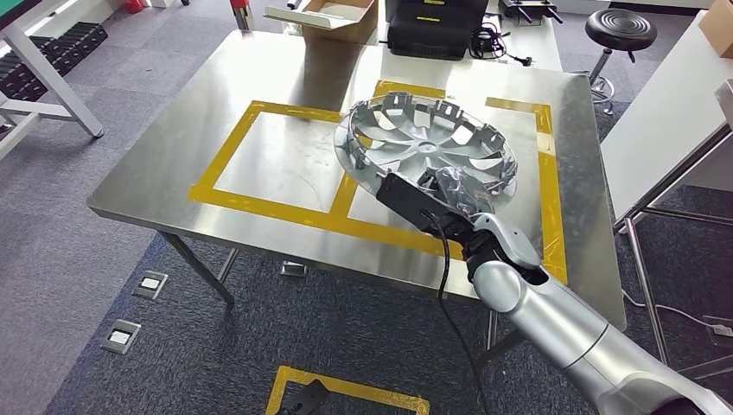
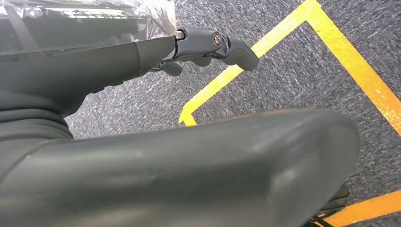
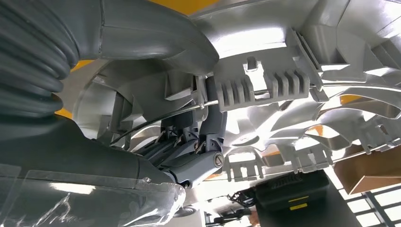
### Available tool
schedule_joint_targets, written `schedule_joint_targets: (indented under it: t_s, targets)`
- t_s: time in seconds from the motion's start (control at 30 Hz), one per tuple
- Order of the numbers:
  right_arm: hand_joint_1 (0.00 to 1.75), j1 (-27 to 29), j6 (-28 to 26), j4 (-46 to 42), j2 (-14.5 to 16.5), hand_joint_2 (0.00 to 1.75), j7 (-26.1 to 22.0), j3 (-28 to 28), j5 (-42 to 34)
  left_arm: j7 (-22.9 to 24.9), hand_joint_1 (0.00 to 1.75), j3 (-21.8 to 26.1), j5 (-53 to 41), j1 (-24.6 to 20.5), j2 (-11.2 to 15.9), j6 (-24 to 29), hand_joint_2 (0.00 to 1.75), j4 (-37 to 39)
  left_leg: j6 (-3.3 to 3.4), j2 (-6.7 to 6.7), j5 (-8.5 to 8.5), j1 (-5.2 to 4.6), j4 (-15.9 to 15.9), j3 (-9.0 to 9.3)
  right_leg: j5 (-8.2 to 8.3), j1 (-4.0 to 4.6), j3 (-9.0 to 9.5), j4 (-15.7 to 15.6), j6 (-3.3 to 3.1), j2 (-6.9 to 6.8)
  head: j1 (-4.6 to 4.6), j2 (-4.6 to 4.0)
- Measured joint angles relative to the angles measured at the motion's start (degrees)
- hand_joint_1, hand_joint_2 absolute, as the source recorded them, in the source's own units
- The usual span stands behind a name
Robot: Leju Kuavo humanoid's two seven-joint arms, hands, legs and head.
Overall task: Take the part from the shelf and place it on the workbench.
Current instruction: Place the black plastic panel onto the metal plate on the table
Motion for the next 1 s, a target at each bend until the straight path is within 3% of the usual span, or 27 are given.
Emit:
schedule_joint_targets:
  t_s: [0.4, 0.83, 1.0]
  targets:
    - [1.75, -0.39, 0.99, 2.49, 3.13, 1.75, -1.05, 2.99, 1.05, 0.15, 0.0, 0.45, -0.92, 0.0, 0.0, -0.35, 1.75, 0.12, 0.0, 0.01, 0.0, -0.02, 0.0, 0.0, 0.0, -0.01, 0.0, -0.05, 0.0, 0.01, -0.01, 0.0]
    - [1.75, -0.83, 1.08, 5.0, 3.27, 1.75, 0.32, 3.32, 2.17, 0.72, 0.0, 1.19, -2.03, 0.04, 0.0, -0.75, 1.75, 0.15, 0.0, 0.04, 0.0, -0.03, 0.0, 0.01, 0.01, -0.01, 0.0, -0.06, 0.0, 0.05, 0.01, 0.0]
    - [1.75, -1.2, 0.92, 6.61, 3.22, 1.75, 3.13, 3.28, 3.5, 0.86, 0.0, 1.26, -2.64, 0.04, -0.02, -0.81, 1.75, 0.15, 0.0, 0.04, 0.0, -0.03, 0.0, 0.02, 0.01, -0.01, 0.0, -0.07, 0.0, 0.04, 0.0, 0.0]
